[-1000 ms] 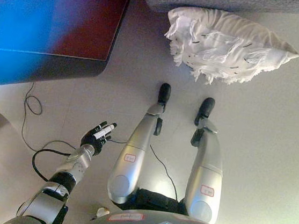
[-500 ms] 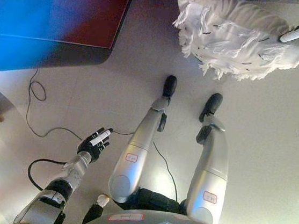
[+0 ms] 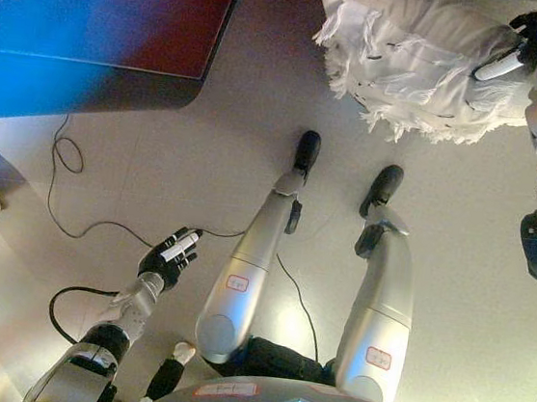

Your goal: Pick up the pillow and put it on the sofa.

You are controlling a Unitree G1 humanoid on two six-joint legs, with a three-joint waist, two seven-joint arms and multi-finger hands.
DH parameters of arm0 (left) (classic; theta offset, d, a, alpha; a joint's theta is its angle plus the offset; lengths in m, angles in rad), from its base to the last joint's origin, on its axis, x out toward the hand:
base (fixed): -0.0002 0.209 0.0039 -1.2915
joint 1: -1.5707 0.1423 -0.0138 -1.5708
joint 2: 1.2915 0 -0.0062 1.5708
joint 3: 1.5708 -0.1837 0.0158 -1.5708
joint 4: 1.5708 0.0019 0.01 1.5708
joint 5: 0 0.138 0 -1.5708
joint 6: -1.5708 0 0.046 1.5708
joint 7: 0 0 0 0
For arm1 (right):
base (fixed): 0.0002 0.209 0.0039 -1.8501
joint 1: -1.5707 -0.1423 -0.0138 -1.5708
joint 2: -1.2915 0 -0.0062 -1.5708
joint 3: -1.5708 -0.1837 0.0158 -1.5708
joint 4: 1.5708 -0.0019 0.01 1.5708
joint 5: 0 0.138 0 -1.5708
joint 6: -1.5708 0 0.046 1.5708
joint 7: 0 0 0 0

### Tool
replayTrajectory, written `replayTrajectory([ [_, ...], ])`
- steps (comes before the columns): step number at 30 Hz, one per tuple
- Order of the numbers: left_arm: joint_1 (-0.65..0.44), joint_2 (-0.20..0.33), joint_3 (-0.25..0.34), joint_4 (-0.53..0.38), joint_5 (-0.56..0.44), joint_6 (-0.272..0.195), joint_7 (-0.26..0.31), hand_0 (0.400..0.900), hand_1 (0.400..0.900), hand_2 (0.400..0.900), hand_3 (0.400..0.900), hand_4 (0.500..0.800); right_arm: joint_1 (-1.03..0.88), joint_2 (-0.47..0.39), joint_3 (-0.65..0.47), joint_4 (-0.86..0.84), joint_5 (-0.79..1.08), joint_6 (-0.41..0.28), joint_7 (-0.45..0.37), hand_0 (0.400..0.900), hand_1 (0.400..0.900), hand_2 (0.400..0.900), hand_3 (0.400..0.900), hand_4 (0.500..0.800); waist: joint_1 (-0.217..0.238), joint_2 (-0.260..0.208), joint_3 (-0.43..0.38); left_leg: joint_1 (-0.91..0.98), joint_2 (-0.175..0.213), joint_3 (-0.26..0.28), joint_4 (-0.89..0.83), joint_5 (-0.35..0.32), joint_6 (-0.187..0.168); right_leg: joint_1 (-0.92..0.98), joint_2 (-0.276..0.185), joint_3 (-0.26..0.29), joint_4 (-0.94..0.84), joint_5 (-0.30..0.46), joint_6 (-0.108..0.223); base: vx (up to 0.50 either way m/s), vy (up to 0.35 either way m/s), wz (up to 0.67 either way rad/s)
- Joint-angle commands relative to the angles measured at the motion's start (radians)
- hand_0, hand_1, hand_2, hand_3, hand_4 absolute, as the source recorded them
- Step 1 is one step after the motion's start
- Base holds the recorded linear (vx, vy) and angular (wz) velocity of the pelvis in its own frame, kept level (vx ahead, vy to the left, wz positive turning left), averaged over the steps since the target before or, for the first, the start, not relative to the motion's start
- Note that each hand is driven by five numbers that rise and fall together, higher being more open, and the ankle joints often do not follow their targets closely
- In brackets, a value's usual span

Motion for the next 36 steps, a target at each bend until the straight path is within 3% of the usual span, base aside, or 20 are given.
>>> replayTrajectory([
  [1,0.086,-0.008,-0.026,0.0,0.013,-0.031,0.025,0.9,0.9,0.9,0.9,0.8,-0.121,-0.064,0.06,-0.017,0.018,0.006,-0.02,0.9,0.9,0.9,0.9,0.8,0.009,0.204,0.011,0.033,0.008,0.011,-0.153,0.113,-0.029,0.005,0.066,-0.043,0.149,-0.211,-0.057,0.0,0.0,0.0],
  [8,0.098,-0.013,-0.03,-0.017,-0.004,-0.051,0.03,0.9,0.9,0.9,0.9,0.8,-0.174,-0.045,0.072,-0.021,0.081,0.038,0.008,0.9,0.9,0.9,0.9,0.8,0.029,0.233,0.011,-0.034,0.001,0.006,-0.142,0.124,-0.029,-0.073,0.054,-0.033,0.186,-0.212,-0.057,-0.02,0.018,0.07],
  [9,0.111,-0.015,-0.036,-0.015,-0.002,-0.059,0.026,0.9,0.9,0.9,0.9,0.8,-0.168,-0.041,0.072,-0.022,0.101,0.033,0.028,0.9,0.9,0.9,0.9,0.8,0.021,0.23,0.011,-0.02,-0.015,0.005,-0.129,0.091,-0.034,-0.064,0.042,-0.015,0.211,-0.256,-0.051,0.06,0.012,0.19],
  [11,0.12,-0.012,-0.039,-0.018,-0.011,-0.075,0.021,0.9,0.9,0.9,0.9,0.8,-0.175,-0.03,0.073,-0.032,0.119,0.038,0.049,0.9,0.9,0.9,0.9,0.8,0.025,0.234,0.011,-0.041,-0.018,0.003,-0.121,0.092,-0.034,-0.088,0.035,-0.012,0.231,-0.264,-0.052,0.01,0.002,0.15],
  [12,0.121,-0.008,-0.04,-0.019,-0.018,-0.079,0.02,0.9,0.9,0.9,0.9,0.8,-0.178,-0.027,0.074,-0.035,0.114,0.042,0.06,0.567,0.567,0.567,0.567,0.6,0.028,0.235,0.011,-0.05,-0.018,0.002,-0.117,0.092,-0.034,-0.098,0.033,-0.011,0.238,-0.266,-0.053,-0.04,0.004,0.07],
  [13,0.121,-0.006,-0.04,-0.021,-0.027,-0.083,0.019,0.9,0.9,0.9,0.9,0.8,-0.177,-0.026,0.075,-0.036,0.106,0.032,0.058,0.4,0.4,0.4,0.4,0.5,0.03,0.236,0.011,-0.063,-0.018,0.002,-0.114,0.096,-0.034,-0.11,0.033,-0.011,0.244,-0.267,-0.053,-0.03,0.008,0.04],
  [23,0.158,0.0,-0.025,-0.065,-0.021,-0.11,0.009,0.9,0.9,0.9,0.9,0.8,-0.192,-0.065,0.071,-0.043,0.113,-0.027,0.003,0.4,0.4,0.4,0.4,0.5,0.044,0.227,0.011,-0.044,-0.017,-0.008,-0.148,0.105,-0.034,-0.087,0.039,-0.023,0.217,-0.262,-0.049,-0.01,-0.002,-0.02],
  [36,0.144,0.028,-0.014,-0.107,-0.013,-0.093,0.027,0.9,0.9,0.9,0.9,0.8,-0.141,-0.112,0.048,-0.063,0.121,-0.15,0.078,0.4,0.4,0.4,0.4,0.5,0.024,0.189,0.011,0.112,-0.018,-0.012,-0.226,0.094,-0.028,0.065,0.045,-0.052,0.085,-0.212,-0.04,0.0,0.0,0.0],
])
